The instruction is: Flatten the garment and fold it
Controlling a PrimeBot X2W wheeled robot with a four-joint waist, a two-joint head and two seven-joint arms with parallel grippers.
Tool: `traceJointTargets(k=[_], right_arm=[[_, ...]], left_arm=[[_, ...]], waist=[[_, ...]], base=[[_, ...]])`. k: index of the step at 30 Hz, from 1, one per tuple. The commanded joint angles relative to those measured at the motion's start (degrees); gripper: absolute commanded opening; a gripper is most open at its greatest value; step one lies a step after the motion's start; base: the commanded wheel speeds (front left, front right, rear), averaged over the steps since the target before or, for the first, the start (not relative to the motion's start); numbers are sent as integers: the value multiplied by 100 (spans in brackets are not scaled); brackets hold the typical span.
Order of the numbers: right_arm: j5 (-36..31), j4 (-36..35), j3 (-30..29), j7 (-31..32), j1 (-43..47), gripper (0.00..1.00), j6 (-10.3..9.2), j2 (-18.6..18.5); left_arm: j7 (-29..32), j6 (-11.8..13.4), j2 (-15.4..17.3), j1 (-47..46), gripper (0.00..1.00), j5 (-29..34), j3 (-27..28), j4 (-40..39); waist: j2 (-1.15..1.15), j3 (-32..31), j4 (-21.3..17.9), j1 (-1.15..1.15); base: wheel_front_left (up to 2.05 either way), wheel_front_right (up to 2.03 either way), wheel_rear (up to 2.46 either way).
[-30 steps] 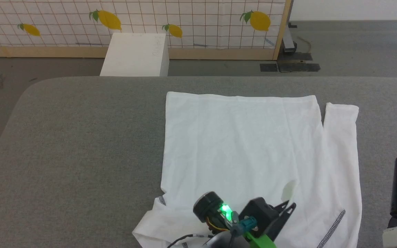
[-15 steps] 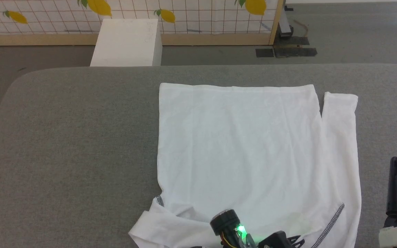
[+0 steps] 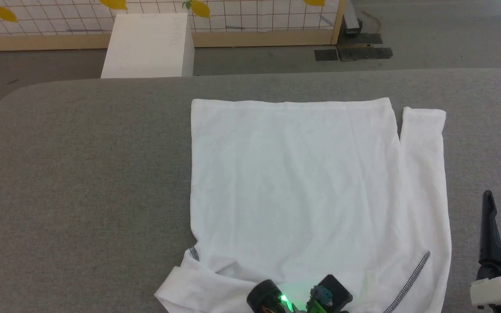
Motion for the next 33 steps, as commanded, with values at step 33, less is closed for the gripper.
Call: traceJointTargets(k=[33], right_arm=[[121, 103, -96, -84, 247, 100, -9, 4]], left_arm=[[-2395, 1919, 1864, 1321, 100, 202, 3788, -3197]], waist=[[0, -346, 392, 0]], base=[[0, 0, 0]])
